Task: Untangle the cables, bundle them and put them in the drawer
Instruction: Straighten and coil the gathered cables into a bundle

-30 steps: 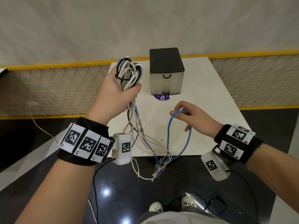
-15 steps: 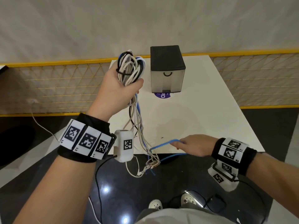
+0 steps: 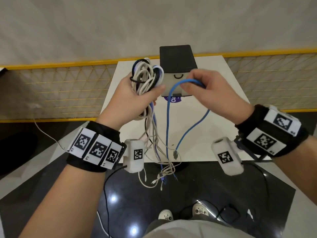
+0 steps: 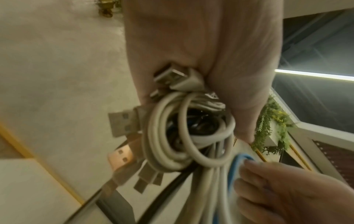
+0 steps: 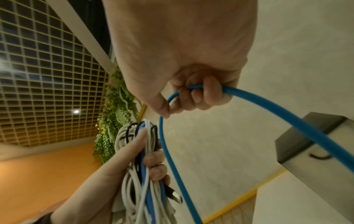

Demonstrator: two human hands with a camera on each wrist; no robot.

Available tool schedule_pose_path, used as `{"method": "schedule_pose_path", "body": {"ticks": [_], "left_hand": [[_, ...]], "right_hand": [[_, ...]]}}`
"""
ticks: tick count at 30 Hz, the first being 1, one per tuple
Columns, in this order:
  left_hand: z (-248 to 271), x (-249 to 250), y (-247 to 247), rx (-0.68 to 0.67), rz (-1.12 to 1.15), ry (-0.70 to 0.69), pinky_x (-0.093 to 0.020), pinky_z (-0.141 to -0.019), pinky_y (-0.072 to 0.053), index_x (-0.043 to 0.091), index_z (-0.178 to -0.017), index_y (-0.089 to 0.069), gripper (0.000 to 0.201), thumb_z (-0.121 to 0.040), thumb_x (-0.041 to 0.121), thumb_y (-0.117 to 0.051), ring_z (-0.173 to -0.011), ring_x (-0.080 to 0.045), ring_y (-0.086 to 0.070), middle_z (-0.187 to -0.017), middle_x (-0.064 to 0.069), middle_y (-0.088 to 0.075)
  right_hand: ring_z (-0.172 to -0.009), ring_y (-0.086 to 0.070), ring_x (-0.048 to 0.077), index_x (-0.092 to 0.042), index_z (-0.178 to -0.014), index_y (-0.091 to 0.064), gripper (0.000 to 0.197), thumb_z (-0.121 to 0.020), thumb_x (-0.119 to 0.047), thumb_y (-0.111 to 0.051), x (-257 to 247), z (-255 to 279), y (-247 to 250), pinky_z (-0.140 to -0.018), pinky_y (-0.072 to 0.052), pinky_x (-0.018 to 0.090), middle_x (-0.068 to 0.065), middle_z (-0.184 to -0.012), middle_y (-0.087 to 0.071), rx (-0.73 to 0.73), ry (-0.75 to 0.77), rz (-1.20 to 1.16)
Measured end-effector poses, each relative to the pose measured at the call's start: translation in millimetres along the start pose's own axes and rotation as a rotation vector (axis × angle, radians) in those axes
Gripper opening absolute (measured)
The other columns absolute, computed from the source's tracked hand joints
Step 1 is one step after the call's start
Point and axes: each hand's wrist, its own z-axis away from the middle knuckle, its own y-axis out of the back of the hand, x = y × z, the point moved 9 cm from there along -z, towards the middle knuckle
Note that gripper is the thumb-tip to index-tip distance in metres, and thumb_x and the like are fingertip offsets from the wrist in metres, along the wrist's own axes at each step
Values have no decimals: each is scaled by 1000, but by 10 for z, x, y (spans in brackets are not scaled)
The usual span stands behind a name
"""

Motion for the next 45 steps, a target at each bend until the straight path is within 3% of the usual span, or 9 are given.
{"method": "schedule_pose_path", "body": {"ticks": [9, 14, 19, 23, 29, 32, 35, 42, 45], "left_hand": [[-39, -17, -175, -8, 88, 49, -21, -66, -58, 12, -84, -67, 11, -82, 11, -77, -60, -10, -68, -64, 0, -69], [-122, -23, -148, 48, 305, 52, -35, -77, -59, 8, -107, -69, 31, -81, 18, -81, -73, -16, -71, -86, -5, -75], [-194, 54, -183, 42, 186, 44, -28, -73, -59, 21, -86, -69, 16, -80, 12, -80, -70, -10, -71, -73, 5, -74], [-203, -52, -20, 128, 201, 76, -33, -69, -60, 16, -80, -68, 12, -79, 11, -79, -64, -16, -70, -69, 0, -72], [-206, -273, 413, 350, 381, 133, -29, -64, -55, 2, -101, -65, 26, -81, 15, -77, -62, -14, -68, -72, 1, -71], [-197, -291, 514, 369, 391, 133, -27, -61, -54, -1, -105, -64, 31, -82, 14, -76, -62, -14, -68, -70, 2, -71], [-223, -324, 419, 222, 229, 188, -29, -61, -54, -3, -108, -67, 42, -74, 18, -83, -62, -16, -71, -75, -4, -75], [-180, -465, 112, 91, 86, 226, -35, -71, -58, 10, -76, -72, 8, -80, 13, -78, -66, -19, -73, -68, -8, -75], [-200, -449, 90, 137, 140, 201, -41, -77, -58, 19, -57, -69, 28, -83, 11, -73, -68, -24, -71, -65, -9, -72]], "right_hand": [[-48, -39, 0, -14, -71, -51, 22, -91, -9, -57, -295, -187, 203, -49, -31, 10, -17, -49, -42, 138, 53, -178], [-47, -35, 2, 1, -80, -59, 24, -94, -19, -57, -245, -176, 35, -48, -30, 12, -5, -57, -38, -15, 35, 10], [-61, -40, 10, -1, -80, -57, 24, -92, -22, -54, -109, -125, -110, -57, -33, 20, 4, -65, -44, -186, 22, 59], [-68, -45, 18, -7, -86, -56, 18, -95, -22, -53, 274, -122, -17, -67, -40, 37, 6, -72, -48, -264, -47, 140], [-82, -60, 23, -7, -88, -62, 25, -99, -24, -46, 1177, -3, 134, -83, -48, 39, 17, -89, -60, -229, -243, 300], [-77, -49, 21, -17, -88, -65, 28, -100, -26, -42, 1491, 29, 204, -74, -46, 34, 10, -76, -51, -149, -322, 465], [-59, -55, 24, -12, -98, -64, 26, -100, -15, -38, 1548, 3, 273, -60, -52, 34, 11, -68, -57, -28, -392, 255], [-106, -65, 26, 0, -126, -55, 38, -95, 11, -35, 945, -195, 265, -94, -53, 29, 24, -118, -62, 15, -155, -270], [-122, -57, 22, -9, -138, -45, 51, -90, 5, -35, 705, -193, 103, -102, -47, 31, 16, -135, -54, -153, -41, -363]]}}
